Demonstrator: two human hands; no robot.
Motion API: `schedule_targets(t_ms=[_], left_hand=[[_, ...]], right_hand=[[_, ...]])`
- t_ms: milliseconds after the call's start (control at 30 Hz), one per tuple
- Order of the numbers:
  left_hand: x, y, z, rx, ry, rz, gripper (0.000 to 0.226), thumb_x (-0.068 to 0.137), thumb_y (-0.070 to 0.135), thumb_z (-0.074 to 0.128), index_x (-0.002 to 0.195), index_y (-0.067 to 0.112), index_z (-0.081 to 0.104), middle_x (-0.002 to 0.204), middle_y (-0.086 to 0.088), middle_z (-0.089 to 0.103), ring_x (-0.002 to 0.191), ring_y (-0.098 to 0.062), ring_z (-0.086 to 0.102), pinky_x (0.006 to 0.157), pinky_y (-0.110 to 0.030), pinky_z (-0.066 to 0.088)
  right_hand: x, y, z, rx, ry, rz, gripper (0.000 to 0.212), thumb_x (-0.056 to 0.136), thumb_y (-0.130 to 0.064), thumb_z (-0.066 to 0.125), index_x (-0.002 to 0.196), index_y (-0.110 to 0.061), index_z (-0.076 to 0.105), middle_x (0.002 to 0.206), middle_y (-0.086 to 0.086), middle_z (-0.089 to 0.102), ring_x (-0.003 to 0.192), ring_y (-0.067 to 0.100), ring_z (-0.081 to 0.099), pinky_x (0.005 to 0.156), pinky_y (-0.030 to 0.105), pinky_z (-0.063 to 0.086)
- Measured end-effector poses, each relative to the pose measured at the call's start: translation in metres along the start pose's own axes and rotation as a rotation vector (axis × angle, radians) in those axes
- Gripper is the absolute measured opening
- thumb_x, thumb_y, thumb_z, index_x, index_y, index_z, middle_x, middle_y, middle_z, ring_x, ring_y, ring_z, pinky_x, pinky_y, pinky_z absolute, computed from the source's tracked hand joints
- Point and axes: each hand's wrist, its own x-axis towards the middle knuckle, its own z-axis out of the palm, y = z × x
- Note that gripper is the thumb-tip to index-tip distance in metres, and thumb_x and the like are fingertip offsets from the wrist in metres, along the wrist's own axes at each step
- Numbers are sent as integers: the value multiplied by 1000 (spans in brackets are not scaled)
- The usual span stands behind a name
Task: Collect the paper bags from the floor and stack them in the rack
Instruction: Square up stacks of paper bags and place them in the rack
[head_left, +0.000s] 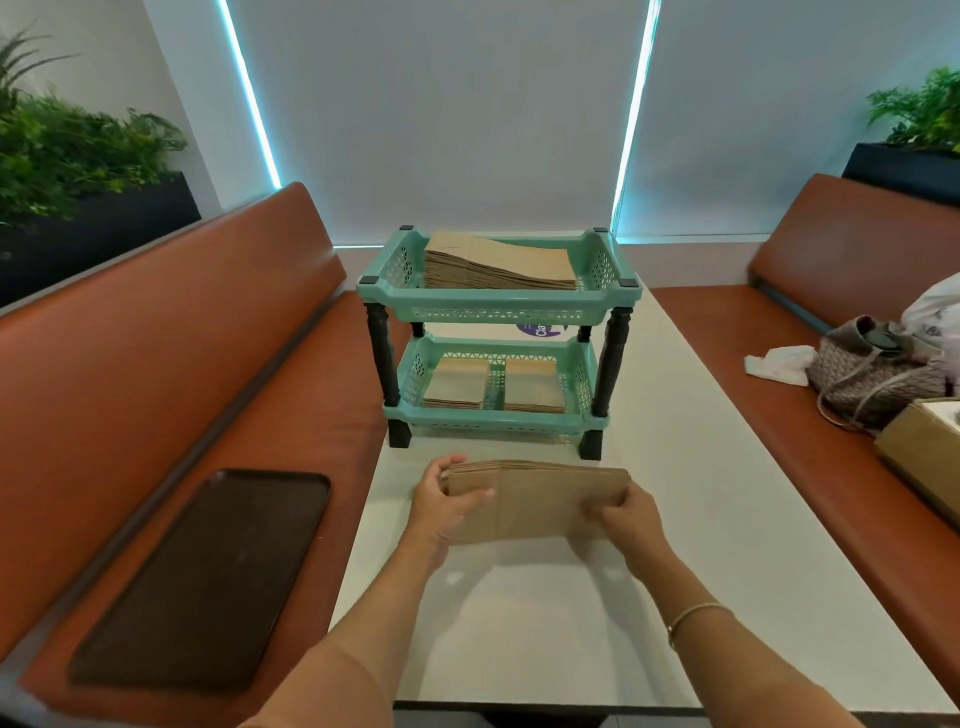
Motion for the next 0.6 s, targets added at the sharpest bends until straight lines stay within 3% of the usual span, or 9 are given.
schedule_targets(t_ms=[267,433,600], left_hand=[[0,-8,5,69,-36,-17,43,70,-8,75,100,16,56,96,-4,64,89,-16,59,68,-21,51],[4,-13,2,150,-56,-22,53,69,-7,77,112,15,55,105,-5,66,98,-21,62,81,-31,53],[8,-31,-3,324,-88,-61,52,69,5,76,117,19,60,110,-3,68,106,-23,61,96,-46,49]], right_hand=[[-3,-1,-2,109,3,16,30,76,12,60,97,-10,59,93,8,61,85,23,55,73,33,45],[-3,0,0,98,-33,8,37,74,6,67,104,-13,56,97,5,60,92,24,56,74,33,47],[0,7,2,45,-45,49,43,72,6,65,108,-15,55,105,9,62,99,28,58,87,43,52]])
